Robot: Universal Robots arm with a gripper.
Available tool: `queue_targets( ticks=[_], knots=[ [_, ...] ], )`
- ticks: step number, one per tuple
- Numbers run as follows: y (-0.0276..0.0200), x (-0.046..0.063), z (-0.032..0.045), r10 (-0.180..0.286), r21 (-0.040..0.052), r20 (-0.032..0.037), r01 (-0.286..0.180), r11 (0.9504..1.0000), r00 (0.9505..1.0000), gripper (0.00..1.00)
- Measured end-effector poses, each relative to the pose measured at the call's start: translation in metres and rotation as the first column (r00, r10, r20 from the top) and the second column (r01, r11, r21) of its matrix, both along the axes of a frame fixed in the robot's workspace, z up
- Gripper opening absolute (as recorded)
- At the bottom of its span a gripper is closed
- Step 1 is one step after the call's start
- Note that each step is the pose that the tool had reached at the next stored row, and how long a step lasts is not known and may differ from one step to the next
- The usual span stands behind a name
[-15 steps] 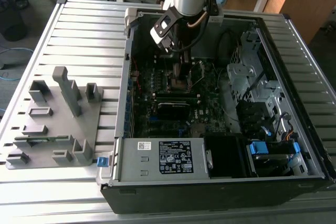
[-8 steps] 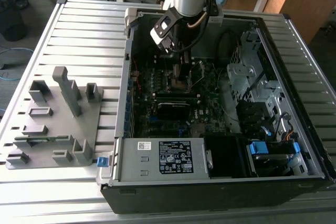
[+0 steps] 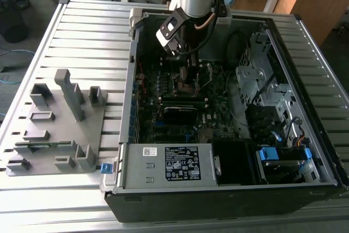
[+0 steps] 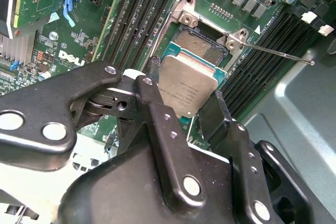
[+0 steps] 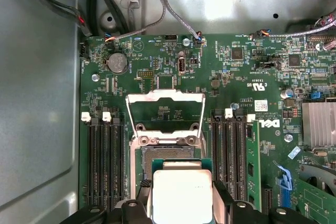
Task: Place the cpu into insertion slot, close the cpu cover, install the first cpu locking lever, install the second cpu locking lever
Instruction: 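Place the cpu into insertion slot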
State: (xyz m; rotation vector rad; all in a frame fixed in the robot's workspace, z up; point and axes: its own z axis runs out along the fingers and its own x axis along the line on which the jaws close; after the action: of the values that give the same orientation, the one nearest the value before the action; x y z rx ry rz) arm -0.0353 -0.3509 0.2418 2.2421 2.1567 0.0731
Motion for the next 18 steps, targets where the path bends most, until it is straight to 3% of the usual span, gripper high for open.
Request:
queue_targets(
  ticks=[11, 18],
  knots=[
    [0.0, 0.0, -0.0011, 0.0, 0.0004, 0.0002, 0.0, 1.0, 1.0, 0.54],
    [0.0, 0.0, -0.0091, 0.0, -0.0001, 0.0, 0.0, 1.0, 1.0, 0.54]
  ],
)
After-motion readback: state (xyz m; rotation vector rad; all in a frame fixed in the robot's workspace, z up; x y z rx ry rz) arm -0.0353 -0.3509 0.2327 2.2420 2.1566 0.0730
